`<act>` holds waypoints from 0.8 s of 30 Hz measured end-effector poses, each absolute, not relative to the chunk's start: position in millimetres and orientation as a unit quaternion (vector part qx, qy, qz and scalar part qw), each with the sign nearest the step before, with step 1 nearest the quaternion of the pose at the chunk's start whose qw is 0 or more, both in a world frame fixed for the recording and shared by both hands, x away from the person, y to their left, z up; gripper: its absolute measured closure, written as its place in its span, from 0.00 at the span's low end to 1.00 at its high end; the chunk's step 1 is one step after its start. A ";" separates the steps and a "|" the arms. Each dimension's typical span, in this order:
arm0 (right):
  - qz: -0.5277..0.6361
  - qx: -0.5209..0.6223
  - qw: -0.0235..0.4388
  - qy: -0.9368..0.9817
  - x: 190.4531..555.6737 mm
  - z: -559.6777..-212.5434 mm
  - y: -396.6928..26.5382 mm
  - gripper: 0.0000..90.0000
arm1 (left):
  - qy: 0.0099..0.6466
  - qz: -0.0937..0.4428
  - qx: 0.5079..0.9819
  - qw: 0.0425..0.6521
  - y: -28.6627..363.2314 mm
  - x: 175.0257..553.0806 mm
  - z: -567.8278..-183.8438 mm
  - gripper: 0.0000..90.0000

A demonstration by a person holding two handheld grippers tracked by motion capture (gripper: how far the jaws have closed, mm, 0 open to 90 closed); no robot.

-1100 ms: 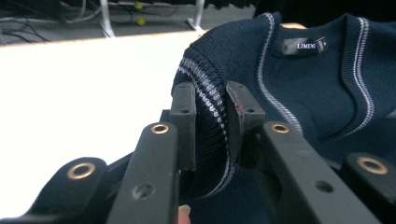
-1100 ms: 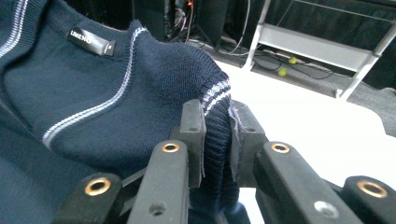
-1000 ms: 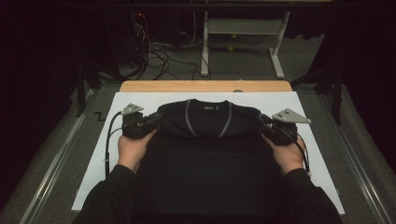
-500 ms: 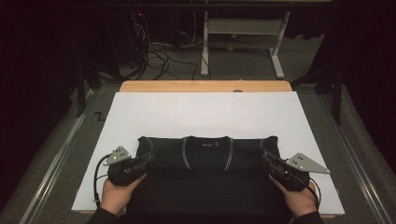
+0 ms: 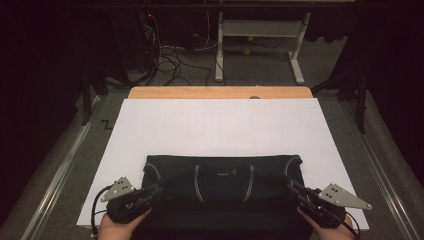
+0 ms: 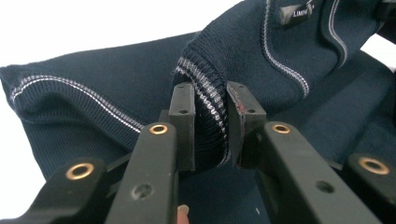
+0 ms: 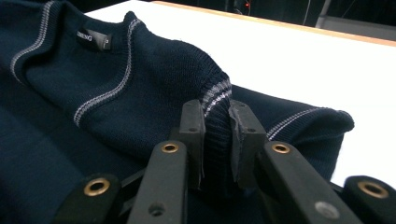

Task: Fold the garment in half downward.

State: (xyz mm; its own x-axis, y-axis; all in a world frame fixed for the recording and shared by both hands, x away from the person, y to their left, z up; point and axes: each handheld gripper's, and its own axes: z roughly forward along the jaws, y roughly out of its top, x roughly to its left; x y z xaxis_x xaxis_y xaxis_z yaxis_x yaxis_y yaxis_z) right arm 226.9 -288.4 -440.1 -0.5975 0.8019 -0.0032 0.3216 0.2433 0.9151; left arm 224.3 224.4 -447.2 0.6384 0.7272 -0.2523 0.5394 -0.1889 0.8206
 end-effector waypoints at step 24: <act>0.444 0.442 0.205 0.752 235.3 -455.1 -299.8 0.57 | 0.477 0.112 0.751 0.442 238.2 233.0 -464.1 0.34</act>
State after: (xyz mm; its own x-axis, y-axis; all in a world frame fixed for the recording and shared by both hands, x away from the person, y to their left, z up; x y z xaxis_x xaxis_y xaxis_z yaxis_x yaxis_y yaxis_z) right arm 235.3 -299.8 -455.1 -0.5242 0.8474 0.0841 0.4834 0.2148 0.8486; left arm 233.0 238.2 -464.1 0.5194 0.8160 -0.2537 0.6185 -0.1541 0.7705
